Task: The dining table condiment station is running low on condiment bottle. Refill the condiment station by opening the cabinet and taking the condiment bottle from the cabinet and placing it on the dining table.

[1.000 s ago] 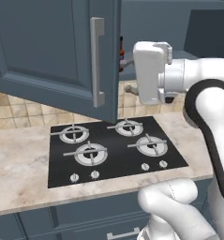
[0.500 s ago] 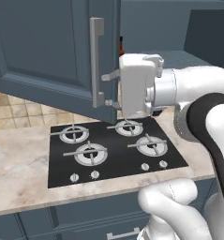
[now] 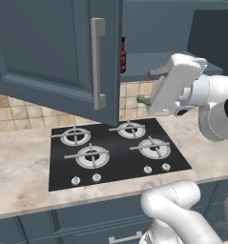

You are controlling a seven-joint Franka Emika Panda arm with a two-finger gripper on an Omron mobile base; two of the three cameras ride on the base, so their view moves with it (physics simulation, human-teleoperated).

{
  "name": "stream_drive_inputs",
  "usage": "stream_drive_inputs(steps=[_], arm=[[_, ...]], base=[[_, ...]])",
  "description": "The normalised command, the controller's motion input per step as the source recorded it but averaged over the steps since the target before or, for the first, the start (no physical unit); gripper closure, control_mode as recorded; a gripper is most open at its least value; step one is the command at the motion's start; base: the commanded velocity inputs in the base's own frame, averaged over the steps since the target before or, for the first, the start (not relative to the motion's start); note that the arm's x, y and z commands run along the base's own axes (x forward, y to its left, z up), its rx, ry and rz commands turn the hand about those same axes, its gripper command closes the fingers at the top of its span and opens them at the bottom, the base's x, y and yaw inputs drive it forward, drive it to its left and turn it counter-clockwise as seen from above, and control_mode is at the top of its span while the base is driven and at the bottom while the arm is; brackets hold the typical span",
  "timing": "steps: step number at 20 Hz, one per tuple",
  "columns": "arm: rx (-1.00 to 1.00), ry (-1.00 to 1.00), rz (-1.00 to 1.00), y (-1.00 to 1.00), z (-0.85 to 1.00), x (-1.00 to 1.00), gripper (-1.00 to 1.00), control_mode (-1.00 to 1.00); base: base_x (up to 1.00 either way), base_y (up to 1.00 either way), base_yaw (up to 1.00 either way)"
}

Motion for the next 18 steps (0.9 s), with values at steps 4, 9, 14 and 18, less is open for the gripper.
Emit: stream_drive_inputs(steps=[4, 9, 14, 18], arm=[[0.17, 0.02, 0.15, -0.81, -0.08, 0.63, -1.00, -1.00], [0.03, 0.19, 0.16, 0.01, -0.30, 0.98, -1.00, -1.00], [-0.01, 0.23, 0.07, 0.61, -0.29, 0.82, -1.00, -1.00], [-0.08, 0.06, 0.00, 0.95, -0.06, 0.09, -1.00, -1.00]], base=[[0.00, 0.00, 0.00], [0.00, 0.00, 0.00], [0.00, 0.00, 0.00], [0.00, 0.00, 0.00]])
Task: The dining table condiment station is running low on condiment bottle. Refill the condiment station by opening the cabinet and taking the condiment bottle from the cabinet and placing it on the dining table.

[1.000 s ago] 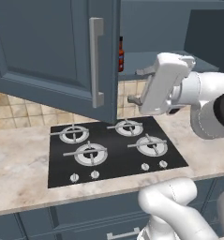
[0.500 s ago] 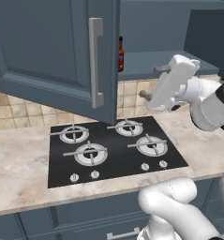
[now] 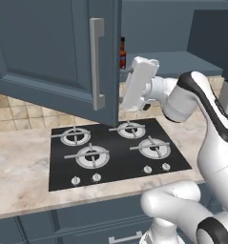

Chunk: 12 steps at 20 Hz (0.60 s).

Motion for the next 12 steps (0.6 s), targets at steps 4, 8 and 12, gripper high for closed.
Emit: stream_drive_inputs(steps=[4, 8, 12], arm=[[-0.13, 0.01, 0.00, 1.00, 0.00, -0.29, -1.00, -1.00], [-0.06, -0.04, 0.00, 0.65, 0.00, -0.94, -1.00, -1.00], [-0.01, -0.14, 0.00, 0.44, 0.00, -1.00, -1.00, -1.00]], base=[[0.00, 0.00, 0.00], [0.00, 0.00, 0.00], [0.00, 0.00, 0.00]])
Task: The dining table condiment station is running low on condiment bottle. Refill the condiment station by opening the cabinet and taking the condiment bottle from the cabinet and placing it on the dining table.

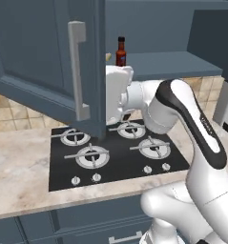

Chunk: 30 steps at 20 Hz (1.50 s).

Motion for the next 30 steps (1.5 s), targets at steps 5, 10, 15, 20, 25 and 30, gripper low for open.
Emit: stream_drive_inputs(steps=[5, 10, 15, 20, 25, 30], arm=[[-0.04, -0.11, 0.00, 0.75, 0.00, -0.54, -1.00, -1.00], [-0.11, -0.01, 0.00, 0.74, 0.00, -0.19, -1.00, -1.00], [-0.15, -0.04, 0.00, 0.79, 0.00, -0.18, -1.00, -1.00], [-0.15, -0.08, 0.00, 0.71, 0.00, -0.24, -1.00, -1.00], [-0.08, 0.01, 0.00, 0.13, -0.08, -0.10, -1.00, -1.00], [-0.18, -0.15, -0.02, -0.67, -0.02, -0.42, -1.00, -1.00]], base=[[0.00, 0.00, 0.00], [0.00, 0.00, 0.00], [0.00, 0.00, 0.00], [0.00, 0.00, 0.00], [0.00, 0.00, 0.00], [0.00, 0.00, 0.00]])
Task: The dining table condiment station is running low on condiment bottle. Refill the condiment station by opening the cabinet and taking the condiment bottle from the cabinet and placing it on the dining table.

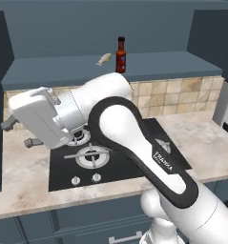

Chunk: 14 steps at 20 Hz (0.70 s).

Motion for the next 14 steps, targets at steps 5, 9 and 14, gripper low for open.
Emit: stream_drive_inputs(steps=[5, 9, 14], arm=[[-0.24, -0.26, -0.09, -1.00, 0.00, -0.65, -1.00, -1.00], [-0.28, -0.29, -0.16, -0.99, 0.00, -0.43, -1.00, -1.00], [-0.28, -0.32, -0.23, -0.92, 0.00, -0.22, -1.00, -1.00]], base=[[0.00, 0.00, 0.00], [0.00, 0.00, 0.00], [0.00, 0.00, 0.00]])
